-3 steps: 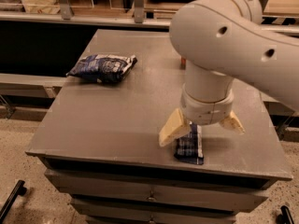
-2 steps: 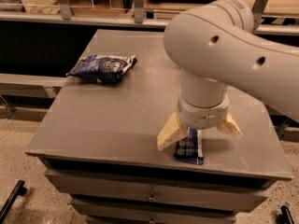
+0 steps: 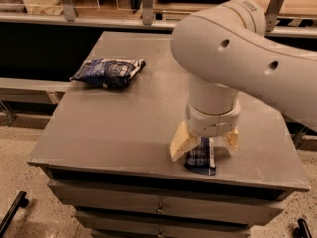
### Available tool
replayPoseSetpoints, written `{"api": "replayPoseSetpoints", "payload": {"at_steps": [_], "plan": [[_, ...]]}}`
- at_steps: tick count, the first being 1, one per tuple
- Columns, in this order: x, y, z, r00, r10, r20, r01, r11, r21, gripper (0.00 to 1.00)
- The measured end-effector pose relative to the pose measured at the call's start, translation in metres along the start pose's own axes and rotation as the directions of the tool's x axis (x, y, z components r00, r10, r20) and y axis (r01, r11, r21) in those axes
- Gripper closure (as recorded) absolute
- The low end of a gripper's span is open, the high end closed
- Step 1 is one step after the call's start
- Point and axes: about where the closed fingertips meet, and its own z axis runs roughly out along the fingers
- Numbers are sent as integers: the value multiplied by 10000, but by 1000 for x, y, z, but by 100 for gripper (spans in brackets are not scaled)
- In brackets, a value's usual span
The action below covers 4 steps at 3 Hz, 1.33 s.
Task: Move rxbar blueberry near blue chip bag
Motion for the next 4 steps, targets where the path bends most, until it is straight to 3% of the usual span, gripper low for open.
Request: {"api": "replayPoseSetpoints", "payload": {"at_steps": [2,3,4], "plan": [[0,0,-8,10000,-6,35,6,10000,-17,82],[-1,0,-8,10000,-7,43,7,10000,-21,100],[-1,0,-8,10000,-8,46,8,10000,-23,100]]}}
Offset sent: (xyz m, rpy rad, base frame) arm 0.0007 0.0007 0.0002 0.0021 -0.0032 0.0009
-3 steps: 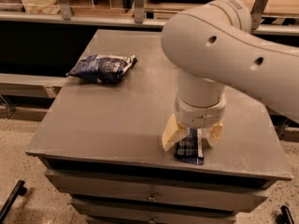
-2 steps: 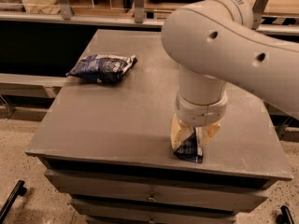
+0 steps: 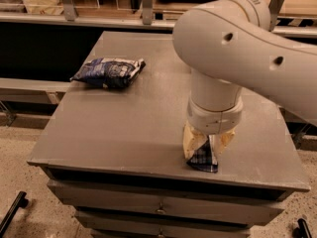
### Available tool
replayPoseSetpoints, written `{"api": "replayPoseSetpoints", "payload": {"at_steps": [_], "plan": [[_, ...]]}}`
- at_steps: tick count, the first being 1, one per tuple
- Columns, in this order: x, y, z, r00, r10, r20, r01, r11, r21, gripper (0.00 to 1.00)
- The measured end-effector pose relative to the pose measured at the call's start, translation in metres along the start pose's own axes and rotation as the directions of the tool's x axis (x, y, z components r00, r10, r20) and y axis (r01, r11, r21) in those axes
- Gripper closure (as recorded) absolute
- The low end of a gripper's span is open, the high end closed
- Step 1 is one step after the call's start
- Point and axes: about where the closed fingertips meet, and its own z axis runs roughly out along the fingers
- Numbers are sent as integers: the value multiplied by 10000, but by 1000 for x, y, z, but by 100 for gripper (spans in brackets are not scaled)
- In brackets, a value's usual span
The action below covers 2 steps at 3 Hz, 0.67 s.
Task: Move rxbar blueberry near blue chip bag
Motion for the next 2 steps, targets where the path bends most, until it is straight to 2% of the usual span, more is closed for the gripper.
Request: {"api": "replayPoseSetpoints", "payload": {"at_steps": [1,2], "plan": [[-7,-2,-23,9927,-413,1135,517,9946,-903,100],[-15,-4,-60,9601,-811,2675,1306,9763,-1729,100]]}}
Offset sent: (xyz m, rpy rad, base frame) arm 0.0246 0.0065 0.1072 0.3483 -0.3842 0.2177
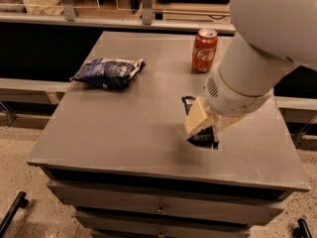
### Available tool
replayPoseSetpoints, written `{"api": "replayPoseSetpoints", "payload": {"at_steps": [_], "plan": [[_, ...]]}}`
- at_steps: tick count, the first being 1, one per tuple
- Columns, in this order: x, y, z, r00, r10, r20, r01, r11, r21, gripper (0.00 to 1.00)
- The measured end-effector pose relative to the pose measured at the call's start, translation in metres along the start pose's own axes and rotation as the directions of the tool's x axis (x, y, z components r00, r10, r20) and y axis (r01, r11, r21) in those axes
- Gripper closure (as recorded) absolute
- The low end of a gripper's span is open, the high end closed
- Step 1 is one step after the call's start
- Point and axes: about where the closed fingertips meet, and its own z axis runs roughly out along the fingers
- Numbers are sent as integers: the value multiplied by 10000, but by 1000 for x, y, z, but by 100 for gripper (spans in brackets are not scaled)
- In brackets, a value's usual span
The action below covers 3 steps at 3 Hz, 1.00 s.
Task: Move rxbar blueberry near blue chip bag
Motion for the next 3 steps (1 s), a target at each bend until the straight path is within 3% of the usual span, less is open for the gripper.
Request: {"api": "replayPoseSetpoints", "payload": {"at_steps": [1,2,3], "plan": [[-29,16,-21,9934,-708,898,753,9960,-475,100],[-76,53,-28,9797,-1509,1321,1611,9845,-696,100],[-123,105,-27,9612,-2281,1549,2419,9673,-767,100]]}}
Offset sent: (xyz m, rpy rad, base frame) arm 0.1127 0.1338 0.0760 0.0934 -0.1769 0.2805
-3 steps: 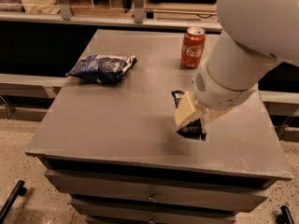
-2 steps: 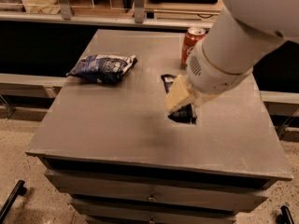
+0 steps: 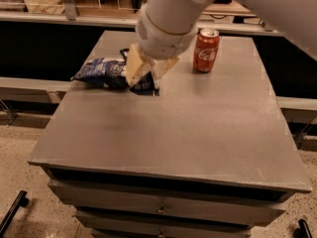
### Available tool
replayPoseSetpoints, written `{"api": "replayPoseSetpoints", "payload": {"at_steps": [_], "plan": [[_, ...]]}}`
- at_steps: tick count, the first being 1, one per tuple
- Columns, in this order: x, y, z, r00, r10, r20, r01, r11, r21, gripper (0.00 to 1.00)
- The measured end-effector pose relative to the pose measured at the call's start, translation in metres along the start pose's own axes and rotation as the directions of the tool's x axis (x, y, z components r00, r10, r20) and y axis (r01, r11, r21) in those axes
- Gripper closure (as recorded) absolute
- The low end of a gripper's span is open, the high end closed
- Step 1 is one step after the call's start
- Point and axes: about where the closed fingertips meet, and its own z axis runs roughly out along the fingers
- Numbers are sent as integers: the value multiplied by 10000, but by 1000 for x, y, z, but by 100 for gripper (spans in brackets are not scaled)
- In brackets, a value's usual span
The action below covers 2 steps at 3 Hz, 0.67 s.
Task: Move rxbar blueberry near blue chip bag
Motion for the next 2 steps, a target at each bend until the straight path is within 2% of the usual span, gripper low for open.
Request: {"api": "replayPoseSetpoints", "payload": {"at_steps": [1,2], "plan": [[-40,26,15,9990,-436,16,436,9990,-58,100],[-84,40,38,9990,-417,-186,417,9991,-8,100]]}}
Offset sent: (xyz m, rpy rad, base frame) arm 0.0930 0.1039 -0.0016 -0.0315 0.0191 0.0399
